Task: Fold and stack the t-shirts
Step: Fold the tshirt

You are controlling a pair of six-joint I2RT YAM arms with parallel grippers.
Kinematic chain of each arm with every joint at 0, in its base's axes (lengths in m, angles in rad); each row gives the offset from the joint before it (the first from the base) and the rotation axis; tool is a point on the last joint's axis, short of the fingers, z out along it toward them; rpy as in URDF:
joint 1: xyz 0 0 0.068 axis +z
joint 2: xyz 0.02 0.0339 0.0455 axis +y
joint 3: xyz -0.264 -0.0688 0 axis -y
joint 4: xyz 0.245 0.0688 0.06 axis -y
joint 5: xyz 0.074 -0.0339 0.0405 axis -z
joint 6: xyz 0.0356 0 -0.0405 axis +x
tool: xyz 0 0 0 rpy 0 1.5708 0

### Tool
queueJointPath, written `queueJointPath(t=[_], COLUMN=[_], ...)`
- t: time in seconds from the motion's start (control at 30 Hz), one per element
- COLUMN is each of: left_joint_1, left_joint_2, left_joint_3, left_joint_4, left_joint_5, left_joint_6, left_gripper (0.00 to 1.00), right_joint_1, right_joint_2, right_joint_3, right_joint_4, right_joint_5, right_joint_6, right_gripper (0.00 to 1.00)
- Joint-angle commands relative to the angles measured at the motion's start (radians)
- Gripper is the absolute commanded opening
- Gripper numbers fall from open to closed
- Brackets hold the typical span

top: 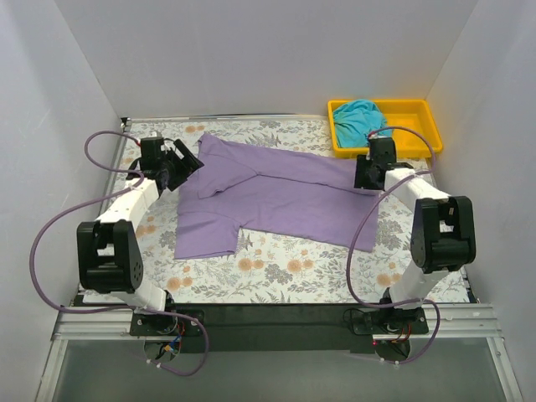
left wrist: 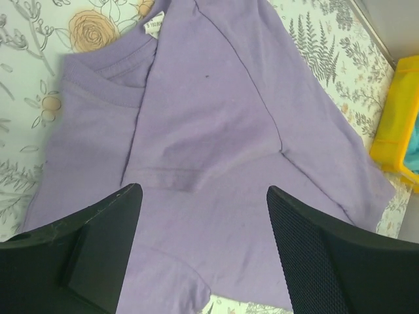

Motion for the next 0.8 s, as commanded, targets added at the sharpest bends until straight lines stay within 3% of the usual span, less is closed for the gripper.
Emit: queueJointPath(t=[0.0,0.17,0.33,0.4,0.57,0.77], left_joint_1=[0.002,-0.004,-0.009,-0.009,-0.009,-0.006], left_joint_2=[-0.119,-0.155,-0.135,-0.120,-0.097,-0.158], left_joint_3=[-0.074,-0.192,-0.244,-0.261,-0.355,-0.462], left_joint_4=[-0.062,-0.050,0.001,0.012,0.022,-0.062], left_joint_5=[-0.030,-0.026,-0.038,-0.038,-0.088,-0.164], left_joint_6=[0.068,0.050,0.041,0.016,-0.050,-0.122], left_gripper=[0.72,0.67,0.61,0.56,0.30,0.20], right_joint_1=[0.129,0.316,0.423,0.460,0.503,0.525], right_joint_2=[-0.095,-0.135,-0.088,-0.067,-0.018,-0.050], right_joint_3=[0.001,-0.069,-0.109,-0.114,-0.163,-0.261], right_joint_4=[-0.084,-0.104,-0.103,-0.103,-0.100,-0.138], right_joint_5=[-0.064,-0.113,-0.114,-0.108,-0.123,-0.177], right_joint_6=[0.033,0.096,0.116,0.119,0.131,0.140], right_gripper=[0.50,0.49,0.48,0.47,0.46,0.46])
